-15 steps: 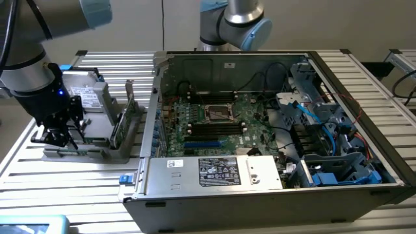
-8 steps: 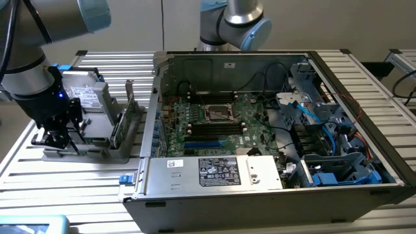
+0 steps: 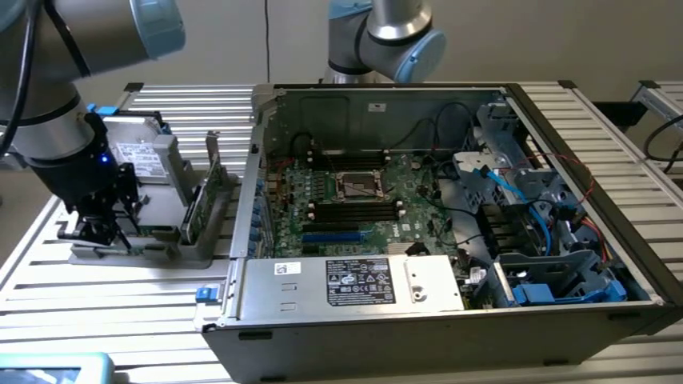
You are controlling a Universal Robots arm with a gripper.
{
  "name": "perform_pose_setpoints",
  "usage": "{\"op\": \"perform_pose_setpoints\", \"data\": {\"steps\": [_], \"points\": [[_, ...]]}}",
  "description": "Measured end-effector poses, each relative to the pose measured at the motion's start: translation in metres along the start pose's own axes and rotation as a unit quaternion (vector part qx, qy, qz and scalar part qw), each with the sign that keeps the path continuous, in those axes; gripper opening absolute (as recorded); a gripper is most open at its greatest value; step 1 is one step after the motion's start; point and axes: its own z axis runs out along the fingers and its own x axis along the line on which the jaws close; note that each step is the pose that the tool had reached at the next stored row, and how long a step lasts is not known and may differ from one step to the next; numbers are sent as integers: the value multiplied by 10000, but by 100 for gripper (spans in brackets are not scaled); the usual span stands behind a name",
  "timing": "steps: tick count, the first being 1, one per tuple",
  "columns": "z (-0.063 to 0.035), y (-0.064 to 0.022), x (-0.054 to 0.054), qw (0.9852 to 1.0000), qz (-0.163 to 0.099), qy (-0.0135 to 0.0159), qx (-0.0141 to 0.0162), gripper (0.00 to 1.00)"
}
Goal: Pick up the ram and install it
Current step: 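Pick up the ram and move it above insertion slot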
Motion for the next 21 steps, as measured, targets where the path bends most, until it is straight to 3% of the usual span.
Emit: {"op": "perform_pose_setpoints", "data": {"steps": [21], "points": [[189, 40, -5, 10000, 0, -2, 0, 36]]}}
